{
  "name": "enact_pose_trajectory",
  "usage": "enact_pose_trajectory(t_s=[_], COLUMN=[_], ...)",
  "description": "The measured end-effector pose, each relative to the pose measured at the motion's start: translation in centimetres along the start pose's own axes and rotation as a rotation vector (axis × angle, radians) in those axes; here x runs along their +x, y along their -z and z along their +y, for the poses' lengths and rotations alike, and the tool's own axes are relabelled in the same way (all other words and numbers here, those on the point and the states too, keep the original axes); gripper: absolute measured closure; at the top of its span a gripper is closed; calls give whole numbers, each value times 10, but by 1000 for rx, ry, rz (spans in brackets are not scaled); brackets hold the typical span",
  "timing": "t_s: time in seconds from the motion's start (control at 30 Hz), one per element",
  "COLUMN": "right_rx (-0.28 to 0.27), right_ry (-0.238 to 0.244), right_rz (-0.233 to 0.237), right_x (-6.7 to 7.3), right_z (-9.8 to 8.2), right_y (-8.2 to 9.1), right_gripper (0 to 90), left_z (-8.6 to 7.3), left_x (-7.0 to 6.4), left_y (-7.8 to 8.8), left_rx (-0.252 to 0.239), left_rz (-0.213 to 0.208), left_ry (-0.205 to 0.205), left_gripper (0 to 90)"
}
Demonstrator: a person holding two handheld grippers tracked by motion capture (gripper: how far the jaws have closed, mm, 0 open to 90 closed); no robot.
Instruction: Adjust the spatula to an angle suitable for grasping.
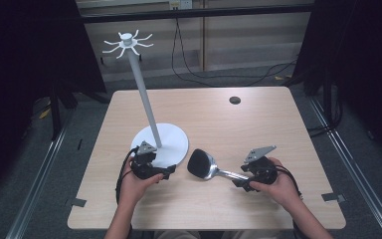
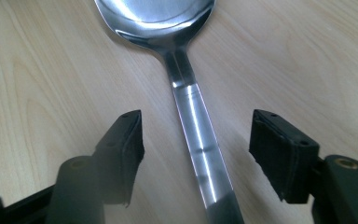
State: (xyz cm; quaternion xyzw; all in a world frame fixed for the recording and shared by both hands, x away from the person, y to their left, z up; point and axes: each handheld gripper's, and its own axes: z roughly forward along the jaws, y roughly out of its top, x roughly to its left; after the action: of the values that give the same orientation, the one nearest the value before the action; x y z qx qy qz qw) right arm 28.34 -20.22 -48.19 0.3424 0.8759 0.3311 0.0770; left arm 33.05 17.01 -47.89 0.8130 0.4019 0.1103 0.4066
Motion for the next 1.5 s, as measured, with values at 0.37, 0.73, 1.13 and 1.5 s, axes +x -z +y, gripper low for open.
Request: enact_pose_trajectory(t_s=[0.37, 0.73, 1.13, 1.5], right_rx=[23, 73, 54, 85], right_ry=[25, 124, 213, 188], right_rz=[27, 63, 151, 47], right_x=[6, 12, 32, 28], right_z=[18, 29, 33, 16], right_y=[-21, -34, -41, -24], right_gripper=[533, 745, 717, 471], left_z=[-7, -12, -10, -9], left_x=[3, 5, 6, 6], left_y=[8, 13, 17, 15], left_rx=[-4, -4, -17, -17], left_rz=[16, 35, 47, 42], left_ry=[19, 27, 27, 20], left_gripper=[78, 80, 82, 82])
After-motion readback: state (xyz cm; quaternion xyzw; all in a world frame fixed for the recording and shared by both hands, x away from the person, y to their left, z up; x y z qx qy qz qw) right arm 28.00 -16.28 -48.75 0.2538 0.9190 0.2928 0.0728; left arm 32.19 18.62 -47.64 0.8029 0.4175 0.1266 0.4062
